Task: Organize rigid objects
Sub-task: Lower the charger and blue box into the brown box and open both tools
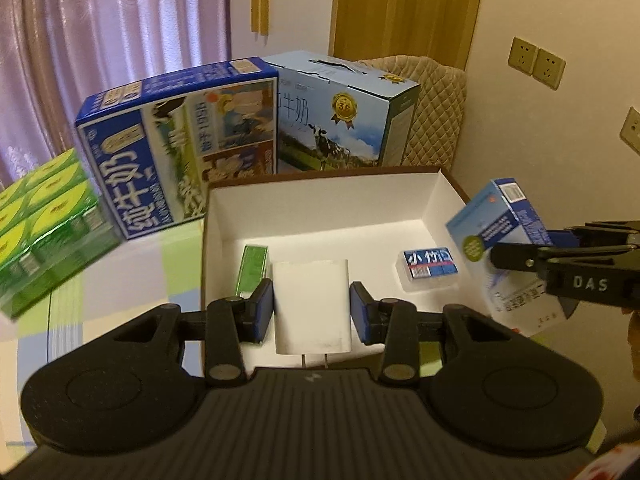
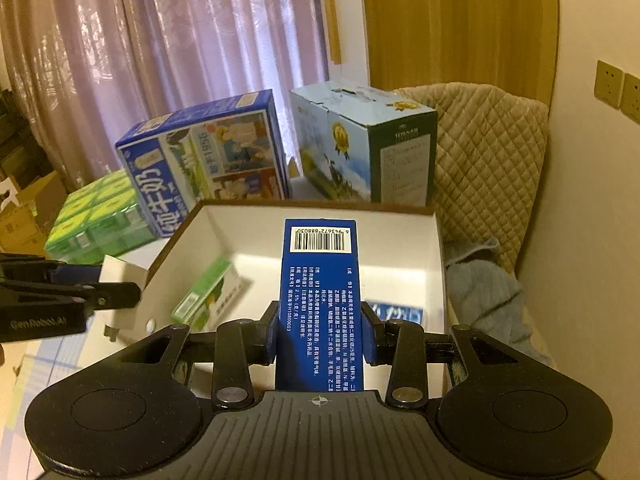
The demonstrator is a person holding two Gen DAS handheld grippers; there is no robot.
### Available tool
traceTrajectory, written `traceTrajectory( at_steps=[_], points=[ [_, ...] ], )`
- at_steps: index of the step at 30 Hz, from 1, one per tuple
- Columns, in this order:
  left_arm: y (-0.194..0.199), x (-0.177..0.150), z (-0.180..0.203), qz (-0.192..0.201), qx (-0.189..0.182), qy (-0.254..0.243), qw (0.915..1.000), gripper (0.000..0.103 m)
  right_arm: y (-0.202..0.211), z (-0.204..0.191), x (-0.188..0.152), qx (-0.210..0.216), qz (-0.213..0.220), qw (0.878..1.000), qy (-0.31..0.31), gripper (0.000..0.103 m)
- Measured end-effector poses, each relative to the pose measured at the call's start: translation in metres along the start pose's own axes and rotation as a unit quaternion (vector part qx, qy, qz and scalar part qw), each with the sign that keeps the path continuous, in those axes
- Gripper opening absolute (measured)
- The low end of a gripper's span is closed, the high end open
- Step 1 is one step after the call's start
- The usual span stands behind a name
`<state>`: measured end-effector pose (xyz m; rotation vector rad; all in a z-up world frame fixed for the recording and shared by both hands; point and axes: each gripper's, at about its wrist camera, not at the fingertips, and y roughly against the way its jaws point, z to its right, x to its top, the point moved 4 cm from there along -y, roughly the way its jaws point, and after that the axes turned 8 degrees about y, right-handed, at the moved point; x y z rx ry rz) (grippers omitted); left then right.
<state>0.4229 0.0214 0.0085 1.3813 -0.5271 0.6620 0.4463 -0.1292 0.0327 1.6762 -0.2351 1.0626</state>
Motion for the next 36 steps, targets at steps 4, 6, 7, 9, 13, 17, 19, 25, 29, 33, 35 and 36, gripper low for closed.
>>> traceTrajectory(
  at_steps=[4,6,7,9,13,17,19,25,29,33,35,36],
  points=[
    [-0.03,0.013,0.004,-0.015,0.009,-0.005,0.9998,0.036,-0.026,0.005,0.011,-0.007,-0.006,1.0,-0.002,0.036],
    [-0.047,0.017,0.006,-0.026,0.014,-0.006,0.9995,0.036,-0.043,0.008,0.015,-0.01,-0.012,1.0,-0.006,0.036],
    [-0.056,0.017,0.006,-0.033,0.017,-0.005,0.9993,0.036,-0.051,0.009,0.015,-0.011,-0.018,1.0,-0.008,0.036],
    [-0.077,0.018,0.005,-0.049,0.023,-0.004,0.9985,0.036,-0.069,0.011,0.015,-0.014,-0.028,0.999,-0.011,0.036],
    [-0.113,0.016,0.002,-0.077,0.028,0.001,0.9966,0.036,-0.102,0.015,0.011,-0.016,-0.052,0.998,-0.013,0.036],
    [-0.142,0.016,-0.002,-0.097,0.035,-0.002,0.9947,0.036,-0.132,0.019,0.007,-0.019,-0.069,0.997,-0.011,0.036],
    [-0.154,0.018,-0.005,-0.104,0.039,-0.001,0.9938,0.036,-0.144,0.023,0.007,-0.017,-0.073,0.997,-0.014,0.036],
    [-0.181,0.027,-0.009,-0.114,0.047,0.0,0.9923,0.036,-0.166,0.028,0.01,-0.017,-0.077,0.997,-0.024,0.036],
    [-0.193,0.03,-0.008,-0.114,0.043,0.002,0.9926,0.036,-0.177,0.03,0.011,-0.018,-0.079,0.996,-0.027,0.036],
    [-0.197,0.036,-0.007,-0.094,0.044,-0.002,0.9946,0.047,-0.182,0.031,0.012,-0.019,-0.081,0.996,-0.035,0.036],
    [-0.197,0.038,-0.007,-0.089,0.042,-0.003,0.9951,0.047,-0.182,0.031,0.012,-0.02,-0.08,0.996,-0.036,0.036],
    [-0.197,0.038,-0.007,-0.09,0.043,-0.003,0.9951,0.047,-0.183,0.032,0.012,-0.019,-0.078,0.996,-0.038,0.036]
  ],
)
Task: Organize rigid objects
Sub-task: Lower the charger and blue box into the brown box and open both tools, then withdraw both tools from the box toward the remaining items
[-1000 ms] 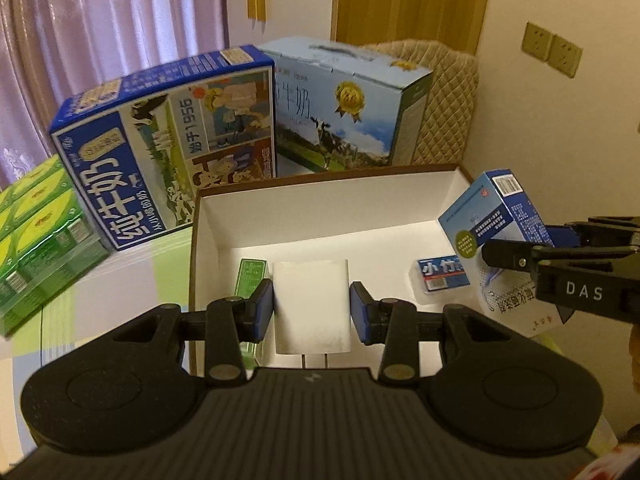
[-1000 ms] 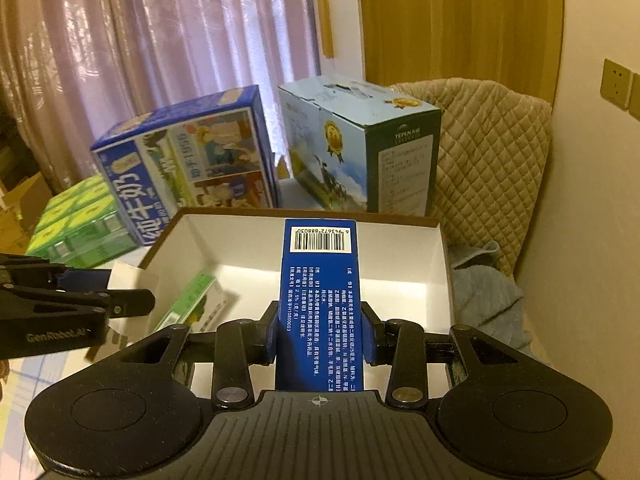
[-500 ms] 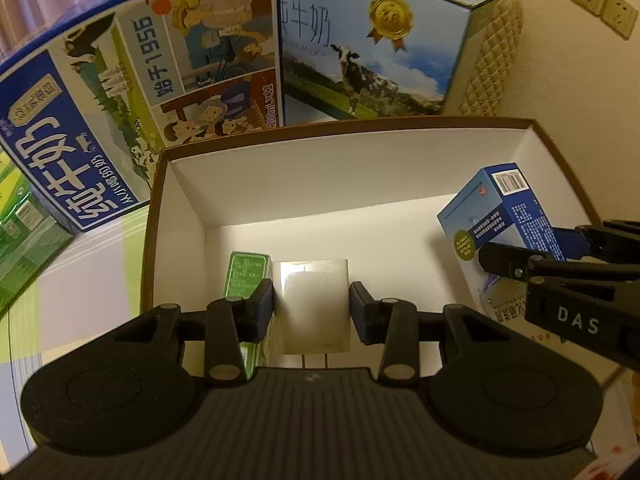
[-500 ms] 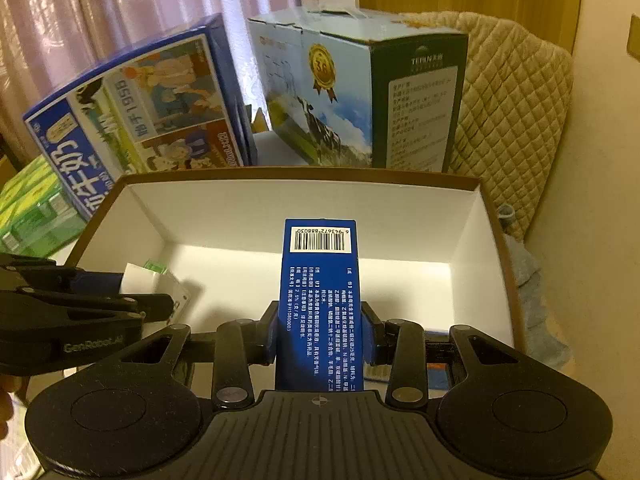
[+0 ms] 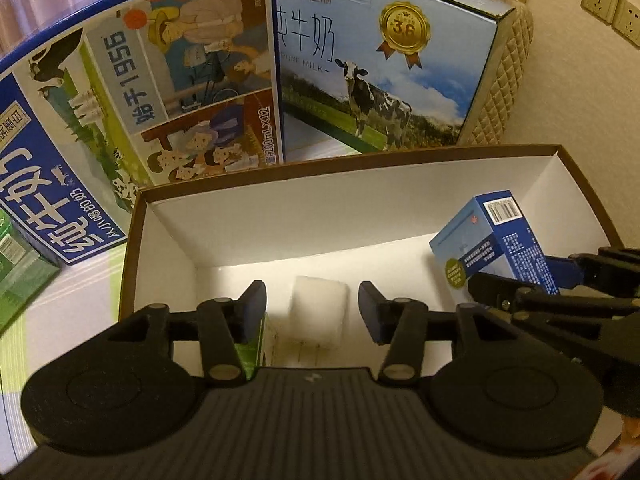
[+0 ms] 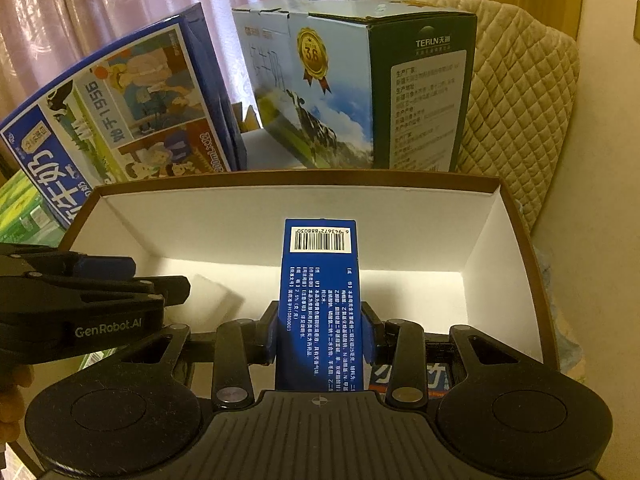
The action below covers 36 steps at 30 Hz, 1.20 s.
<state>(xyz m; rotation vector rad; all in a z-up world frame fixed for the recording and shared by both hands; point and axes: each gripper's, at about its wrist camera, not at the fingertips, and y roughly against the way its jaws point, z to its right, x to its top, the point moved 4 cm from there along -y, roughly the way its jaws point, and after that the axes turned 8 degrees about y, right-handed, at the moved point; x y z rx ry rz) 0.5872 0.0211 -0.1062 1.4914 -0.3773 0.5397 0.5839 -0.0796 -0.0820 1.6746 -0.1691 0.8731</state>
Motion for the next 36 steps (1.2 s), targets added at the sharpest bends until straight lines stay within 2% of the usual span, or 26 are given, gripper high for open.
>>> traceTrajectory(
  at_steps=[4,7,8,18,26,36],
  points=[
    [0.001,-0.001,-0.006,-0.003,-0.001,0.007,1.0,0.047,0.002,0.0,0.004,-0.001,0.021,1.0,-0.013,0.038],
    [0.006,-0.006,-0.011,-0.003,-0.002,0.01,0.9999,0.047,0.008,-0.003,0.006,-0.01,0.033,0.999,-0.002,0.064],
    [0.009,-0.007,-0.013,-0.003,-0.003,0.011,0.9999,0.047,0.013,-0.004,0.005,-0.008,0.04,0.999,0.002,0.067],
    [0.048,-0.024,-0.022,0.002,-0.01,0.019,0.9998,0.052,0.053,-0.01,-0.014,0.025,0.042,0.999,0.024,0.07],
    [0.087,-0.044,-0.022,0.01,-0.021,0.033,0.9992,0.052,0.093,-0.017,-0.033,0.031,0.048,0.998,0.016,0.071],
    [0.148,-0.071,-0.027,0.047,-0.029,0.051,0.9972,0.052,0.145,-0.025,-0.06,0.037,0.075,0.996,0.011,0.071]
  ],
)
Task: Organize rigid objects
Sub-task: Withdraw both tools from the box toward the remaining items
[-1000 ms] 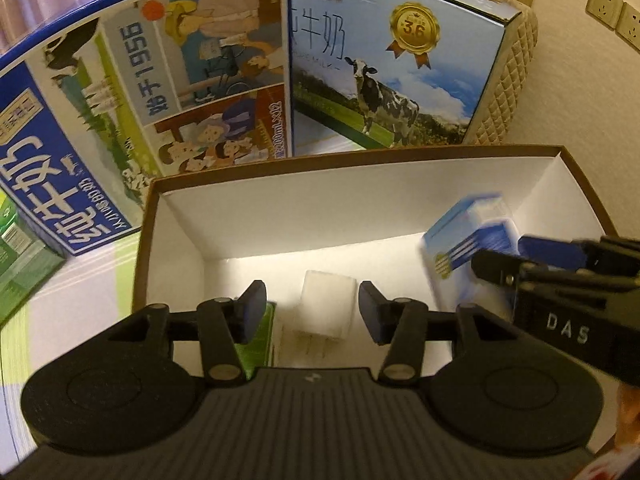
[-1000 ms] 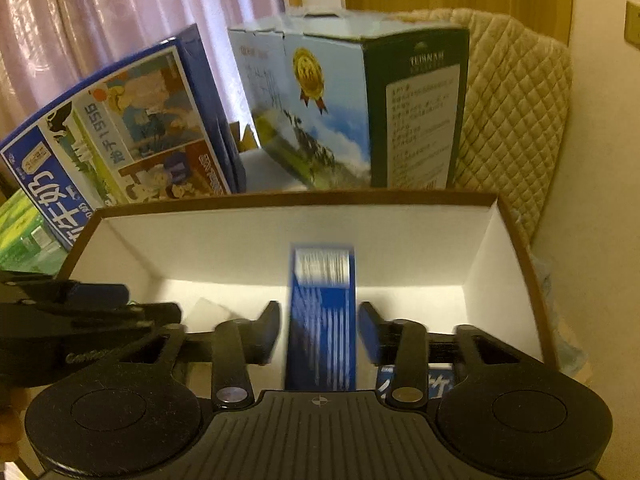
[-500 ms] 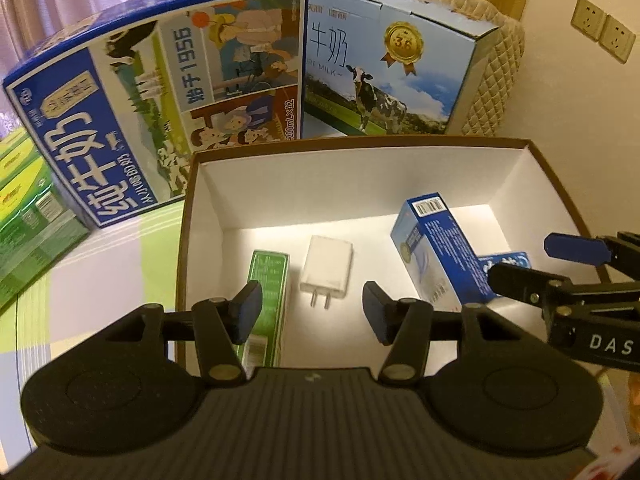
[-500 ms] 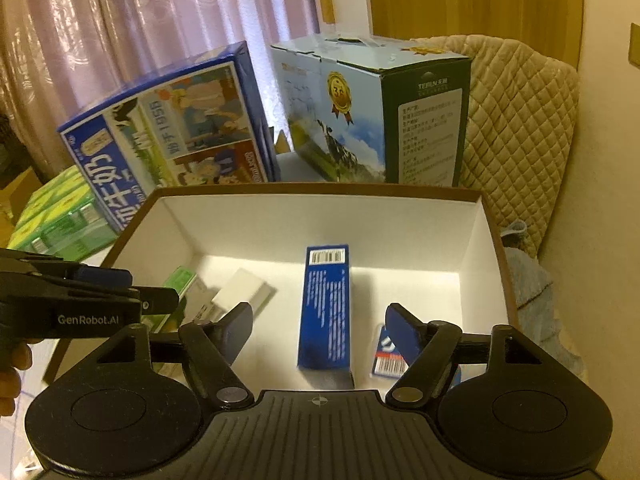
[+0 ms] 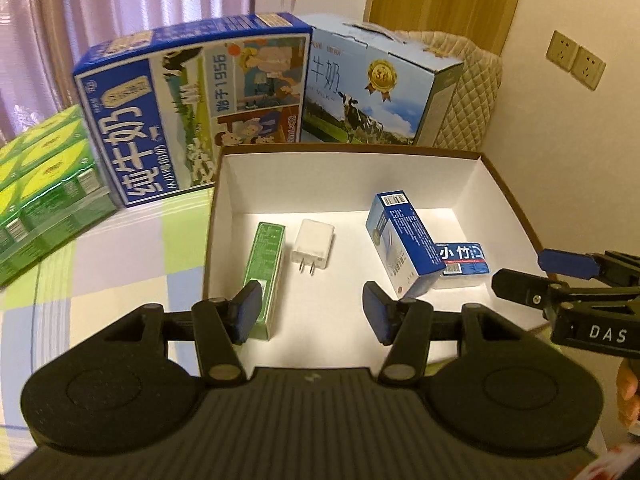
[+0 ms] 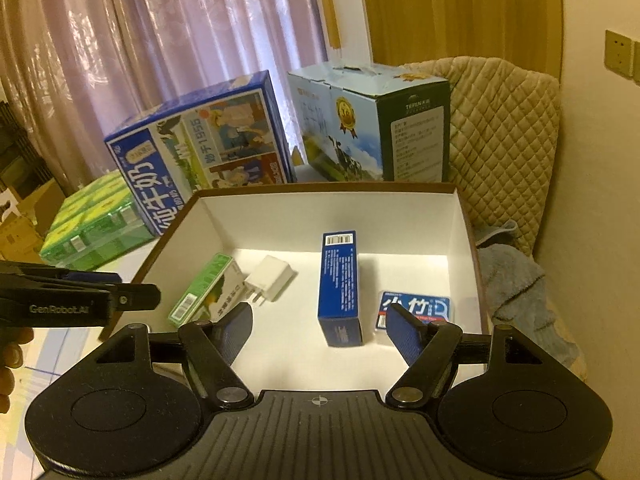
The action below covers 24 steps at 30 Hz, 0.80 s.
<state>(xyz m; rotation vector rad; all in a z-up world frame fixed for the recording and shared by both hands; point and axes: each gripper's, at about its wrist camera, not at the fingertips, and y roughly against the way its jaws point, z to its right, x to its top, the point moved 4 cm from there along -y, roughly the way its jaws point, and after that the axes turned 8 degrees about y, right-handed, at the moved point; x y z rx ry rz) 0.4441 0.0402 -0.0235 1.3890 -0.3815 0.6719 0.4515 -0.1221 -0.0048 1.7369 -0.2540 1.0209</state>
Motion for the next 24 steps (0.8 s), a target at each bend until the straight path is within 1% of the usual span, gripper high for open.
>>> traceTrajectory(
  at_steps=[4,8,17,24],
  points=[
    [0.025,-0.012,-0.005,0.015,0.007,0.006,0.9998,0.052,0.019,-0.007,-0.009,0.005,0.006,1.0,-0.002,0.071],
    [0.048,-0.029,-0.009,0.026,0.005,0.017,0.9995,0.052,0.035,-0.013,-0.02,0.008,0.01,1.0,0.004,0.071],
    [0.088,-0.065,-0.01,0.036,-0.001,0.029,0.999,0.052,0.064,-0.029,-0.046,0.028,0.004,1.0,0.008,0.071],
    [0.108,-0.09,-0.012,0.037,-0.003,0.036,0.9987,0.053,0.082,-0.041,-0.063,0.039,0.002,0.999,0.019,0.071]
  ],
)
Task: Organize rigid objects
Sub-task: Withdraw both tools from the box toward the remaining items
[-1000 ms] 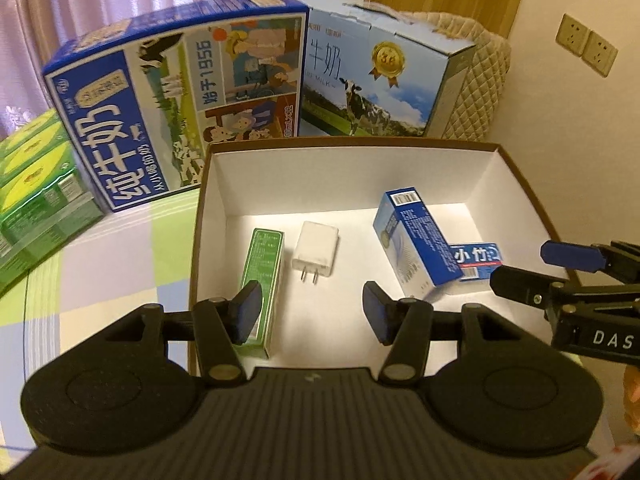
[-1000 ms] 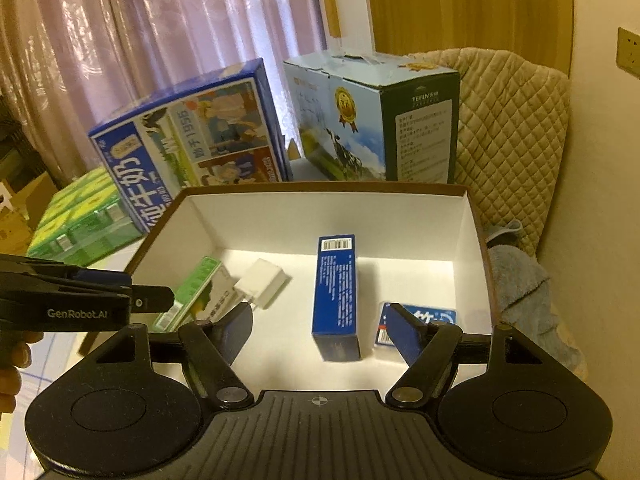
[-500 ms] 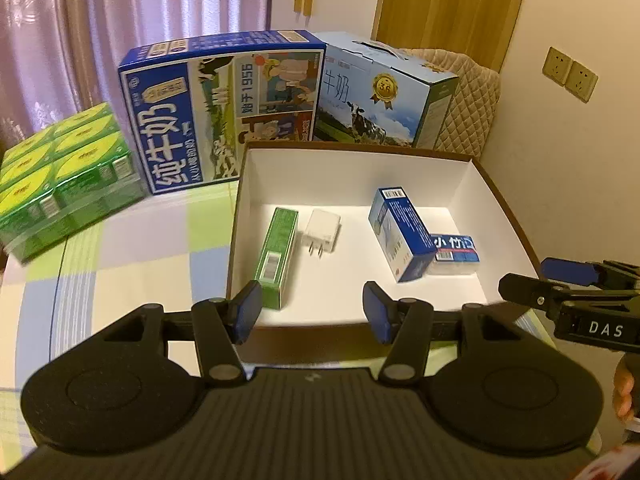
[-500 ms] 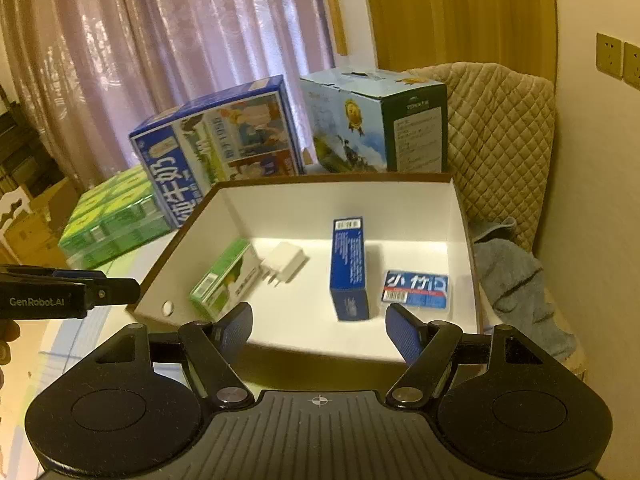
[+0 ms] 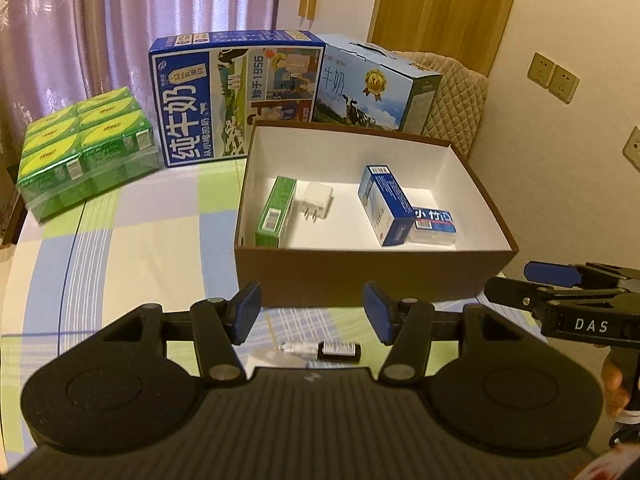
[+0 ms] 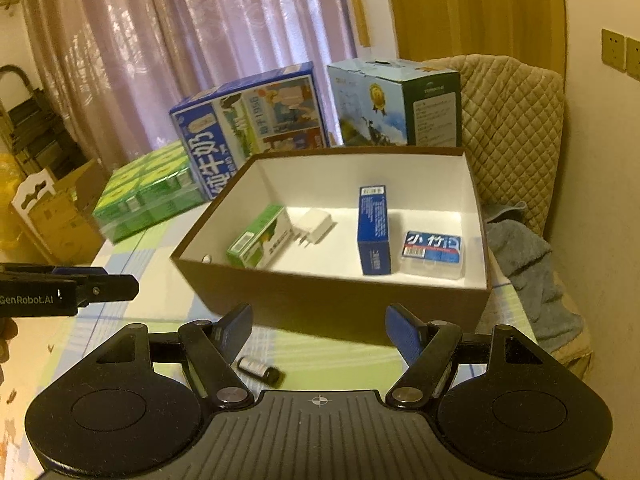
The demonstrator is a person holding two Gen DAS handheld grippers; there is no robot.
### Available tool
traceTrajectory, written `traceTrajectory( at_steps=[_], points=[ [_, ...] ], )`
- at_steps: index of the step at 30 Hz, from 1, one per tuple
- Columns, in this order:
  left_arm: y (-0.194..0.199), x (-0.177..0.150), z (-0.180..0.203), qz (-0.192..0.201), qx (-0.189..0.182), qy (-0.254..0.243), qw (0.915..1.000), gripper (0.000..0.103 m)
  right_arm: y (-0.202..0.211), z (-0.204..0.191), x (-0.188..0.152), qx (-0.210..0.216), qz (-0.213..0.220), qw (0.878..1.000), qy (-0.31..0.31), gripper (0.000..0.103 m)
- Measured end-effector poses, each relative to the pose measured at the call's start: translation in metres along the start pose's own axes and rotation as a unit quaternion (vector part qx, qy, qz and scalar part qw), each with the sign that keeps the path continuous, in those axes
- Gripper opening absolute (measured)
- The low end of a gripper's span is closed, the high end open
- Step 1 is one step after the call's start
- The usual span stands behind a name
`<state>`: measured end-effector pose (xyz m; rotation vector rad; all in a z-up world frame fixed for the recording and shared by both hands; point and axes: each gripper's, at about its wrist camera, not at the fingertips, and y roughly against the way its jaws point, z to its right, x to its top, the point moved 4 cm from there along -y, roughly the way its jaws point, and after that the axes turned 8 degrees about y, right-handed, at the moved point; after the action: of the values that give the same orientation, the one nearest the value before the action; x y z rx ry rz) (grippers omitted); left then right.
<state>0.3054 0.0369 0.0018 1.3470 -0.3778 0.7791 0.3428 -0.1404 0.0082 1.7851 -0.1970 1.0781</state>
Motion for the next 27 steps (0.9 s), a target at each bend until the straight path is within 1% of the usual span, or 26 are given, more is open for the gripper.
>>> traceTrajectory(
  at_steps=[6,13,21,27],
  points=[
    [0.015,-0.024,-0.007,-0.008,0.002,0.006,0.9999,0.053,0.008,-0.011,-0.022,0.008,-0.018,1.0,0.01,0.071],
    [0.022,-0.052,-0.015,-0.029,0.007,0.012,0.9995,0.053,0.012,-0.024,-0.046,0.019,-0.038,0.999,0.018,0.071],
    [0.022,-0.077,-0.029,-0.053,0.016,0.022,0.9982,0.053,0.006,-0.038,-0.069,0.036,-0.064,0.997,0.028,0.071],
    [0.02,-0.093,-0.041,-0.066,0.023,0.034,0.9969,0.053,-0.004,-0.042,-0.085,0.034,-0.084,0.995,0.038,0.071]
  ],
)
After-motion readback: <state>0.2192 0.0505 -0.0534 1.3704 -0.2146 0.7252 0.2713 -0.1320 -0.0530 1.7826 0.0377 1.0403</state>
